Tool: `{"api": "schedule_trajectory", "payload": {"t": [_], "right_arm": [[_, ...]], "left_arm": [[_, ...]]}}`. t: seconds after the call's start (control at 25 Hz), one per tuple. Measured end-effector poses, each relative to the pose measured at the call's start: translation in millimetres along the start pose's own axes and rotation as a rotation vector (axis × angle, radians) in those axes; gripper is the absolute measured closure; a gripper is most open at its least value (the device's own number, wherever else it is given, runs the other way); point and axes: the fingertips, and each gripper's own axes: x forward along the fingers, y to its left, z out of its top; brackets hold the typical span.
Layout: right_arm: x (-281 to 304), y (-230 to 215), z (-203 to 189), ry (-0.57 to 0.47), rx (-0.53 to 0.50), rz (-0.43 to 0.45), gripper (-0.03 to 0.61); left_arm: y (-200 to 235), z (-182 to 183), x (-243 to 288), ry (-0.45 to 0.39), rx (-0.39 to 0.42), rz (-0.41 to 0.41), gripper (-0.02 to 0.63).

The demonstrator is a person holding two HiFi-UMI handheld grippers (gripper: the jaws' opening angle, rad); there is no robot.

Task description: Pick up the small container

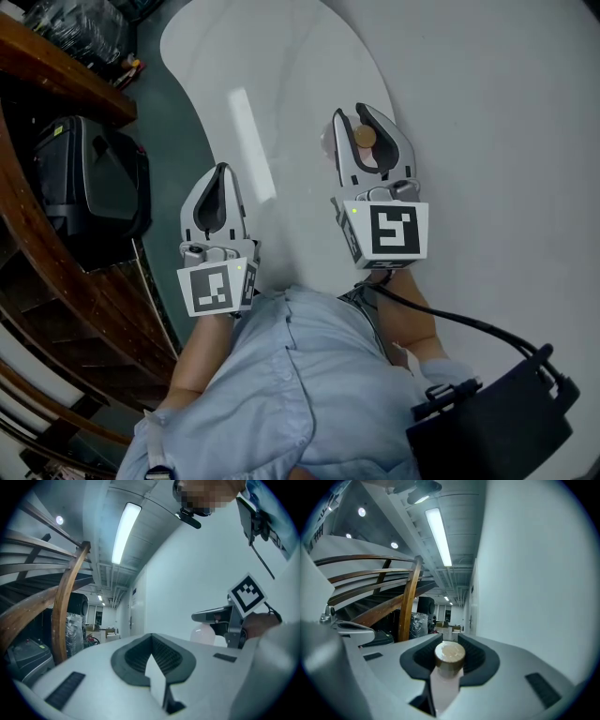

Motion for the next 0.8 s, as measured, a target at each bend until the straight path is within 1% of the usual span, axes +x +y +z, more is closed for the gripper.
{"api": "schedule_trajectory", "payload": {"t": [0.28,0.44,0.6,0.8], "right_arm": [[-6,2,-1,-0.016,0.003,0.016,0.482],[-8,4,-1,-0.018,0.003,0.025,0.482],[-9,6,-1,-0.021,0.002,0.03,0.482],[-9,8,2,-0.032,0.009,0.032,0.482]], "left_arm": [[-9,3,-1,-0.02,0.016,-0.002,0.615],[-12,6,0,-0.017,-0.003,0.001,0.614],[-11,7,-3,-0.024,0.024,-0.004,0.614],[-10,8,-4,-0.026,0.025,-0.001,0.615]]}}
